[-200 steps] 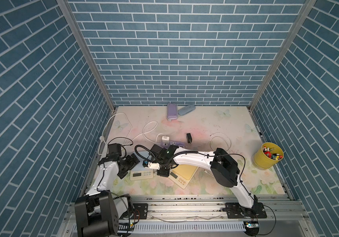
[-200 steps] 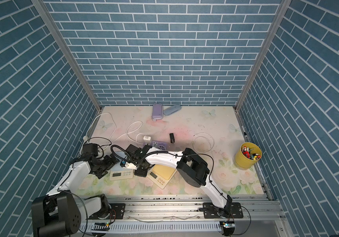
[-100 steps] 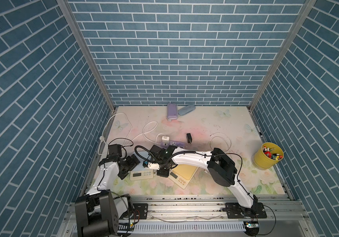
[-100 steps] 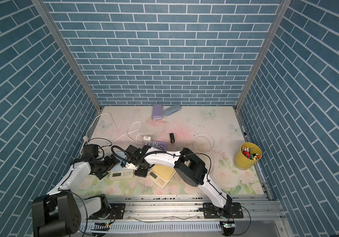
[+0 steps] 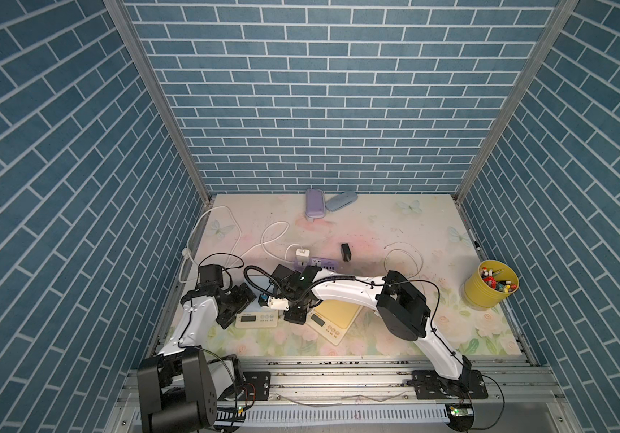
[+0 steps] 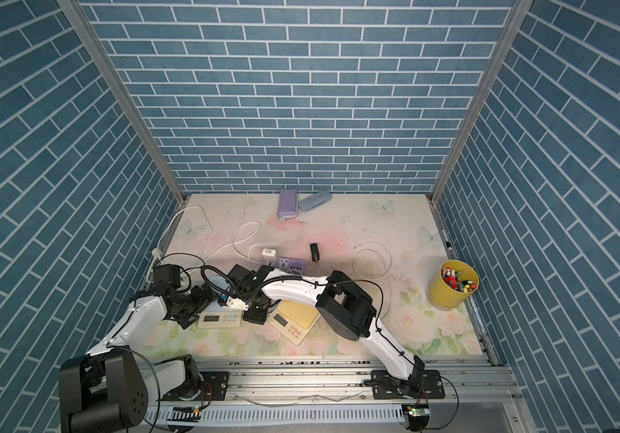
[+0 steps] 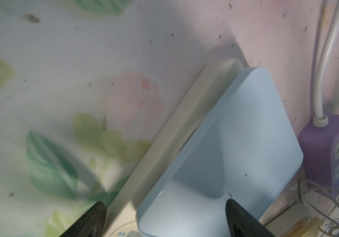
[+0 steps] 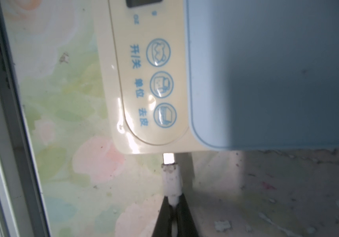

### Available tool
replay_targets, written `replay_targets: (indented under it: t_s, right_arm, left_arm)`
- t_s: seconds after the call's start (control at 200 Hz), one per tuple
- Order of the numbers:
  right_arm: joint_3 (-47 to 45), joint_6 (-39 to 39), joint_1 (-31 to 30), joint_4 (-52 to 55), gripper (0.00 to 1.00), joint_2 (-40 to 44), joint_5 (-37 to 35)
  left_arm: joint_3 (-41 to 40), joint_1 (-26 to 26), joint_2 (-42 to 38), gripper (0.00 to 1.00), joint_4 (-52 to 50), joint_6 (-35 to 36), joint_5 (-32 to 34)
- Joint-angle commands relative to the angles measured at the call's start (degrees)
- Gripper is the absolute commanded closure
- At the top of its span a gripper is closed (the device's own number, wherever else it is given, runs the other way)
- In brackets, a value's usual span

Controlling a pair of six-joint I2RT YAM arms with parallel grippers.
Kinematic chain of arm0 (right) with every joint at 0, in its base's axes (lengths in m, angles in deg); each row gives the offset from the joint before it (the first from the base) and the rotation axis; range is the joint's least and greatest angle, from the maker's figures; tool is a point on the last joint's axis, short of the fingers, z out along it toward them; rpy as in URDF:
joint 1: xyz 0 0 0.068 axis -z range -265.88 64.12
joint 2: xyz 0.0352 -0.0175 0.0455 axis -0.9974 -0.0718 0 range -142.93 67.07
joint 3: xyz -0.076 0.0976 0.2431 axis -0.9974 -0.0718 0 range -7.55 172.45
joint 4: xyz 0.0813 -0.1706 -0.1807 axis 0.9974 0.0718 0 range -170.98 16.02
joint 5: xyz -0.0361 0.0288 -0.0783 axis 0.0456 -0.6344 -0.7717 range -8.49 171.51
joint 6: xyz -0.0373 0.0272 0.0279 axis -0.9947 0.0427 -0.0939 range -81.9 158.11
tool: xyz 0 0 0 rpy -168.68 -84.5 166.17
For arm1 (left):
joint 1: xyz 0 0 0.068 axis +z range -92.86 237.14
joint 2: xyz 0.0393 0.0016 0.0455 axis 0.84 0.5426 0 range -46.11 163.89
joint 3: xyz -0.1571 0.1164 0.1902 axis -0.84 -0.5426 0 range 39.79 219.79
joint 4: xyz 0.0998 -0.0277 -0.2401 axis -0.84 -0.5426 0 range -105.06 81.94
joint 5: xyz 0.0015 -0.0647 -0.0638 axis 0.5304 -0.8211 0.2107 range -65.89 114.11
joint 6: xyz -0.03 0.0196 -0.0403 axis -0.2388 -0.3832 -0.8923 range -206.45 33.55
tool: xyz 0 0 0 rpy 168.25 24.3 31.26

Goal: Charge the electronic scale
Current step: Insert the charging cable into the electronic scale.

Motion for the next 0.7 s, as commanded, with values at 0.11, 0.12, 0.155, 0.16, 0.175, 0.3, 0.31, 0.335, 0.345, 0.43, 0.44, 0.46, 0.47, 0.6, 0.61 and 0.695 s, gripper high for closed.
replay_targets:
  t_s: [0.11,0.12,0.155,0.16,0.175,0.3,0.31,0.335,0.345,0.43,0.44,0.46,0.47,0.6,0.61,0.695]
  right_arm:
    - [1.10,3.07,-0.36,-0.55,1.00,-1.71,3.23]
    - [1.01,3.14,-0.34,-0.67,1.00,-1.67,3.44]
    - [0.63,3.41,-0.38,-1.38,1.00,-1.36,4.01]
    - [0.57,3.44,-0.35,-1.44,1.00,-1.33,4.09]
    - [0.40,3.54,-0.35,-1.66,1.00,-1.16,4.28]
    - [-0.92,3.81,-0.33,-2.21,1.00,0.55,5.23]
    - [-1.06,3.81,-0.35,-2.20,1.00,0.72,5.29]
    - [-1.52,3.81,-0.38,-2.27,1.00,1.20,5.30]
    - [-1.69,3.75,-0.34,-2.28,1.00,1.41,5.32]
    - [-3.41,3.64,-0.41,-2.73,1.00,3.19,5.34]
    - [-3.53,3.64,-0.35,-2.77,1.00,3.36,5.36]
    - [-3.80,3.64,-0.33,-2.81,1.00,3.68,5.39]
    - [-3.98,3.64,-0.33,-2.82,1.00,3.79,5.28]
    - [-4.15,3.98,-0.22,-3.30,1.00,4.24,5.14]
    - [-4.15,4.05,-0.28,-3.42,1.00,4.24,5.07]
    - [-3.81,4.56,-0.03,-3.83,1.00,4.13,5.03]
  left_arm:
    - [-3.22,-0.19,-1.70,0.11,-0.28,-4.06,0.48]
    - [-3.30,-0.25,-1.85,0.11,-0.28,-4.18,0.51]
    - [-3.64,-0.21,-2.18,0.11,-0.24,-4.56,0.56]
    - [-3.66,-0.21,-2.25,0.11,-0.24,-4.58,0.60]
    - [-3.75,-0.19,-2.42,0.12,-0.20,-4.74,0.67]
    - [-3.85,-0.19,-3.83,0.12,-0.96,-5.13,1.44]
    - [-3.80,-0.18,-3.89,0.12,-1.01,-5.15,1.47]
    - [-3.69,-0.18,-4.00,0.12,-1.28,-5.17,1.63]
    - [-3.68,-0.18,-4.04,0.12,-1.30,-5.16,1.67]
    - [-3.66,-0.18,-4.25,0.13,-1.42,-5.28,1.87]
    - [-3.67,-0.18,-4.25,0.13,-1.42,-5.23,1.87]
    - [-3.67,-0.23,-4.15,0.13,-1.35,-5.21,1.94]
    - [-3.71,-0.22,-4.12,0.13,-1.33,-5.21,1.93]
    - [-3.75,-0.21,-4.04,0.13,-1.21,-5.26,1.78]
    - [-3.71,-0.21,-4.07,0.13,-1.23,-5.25,1.82]
    - [-3.75,-0.18,-4.35,0.13,-1.40,-5.27,1.85]
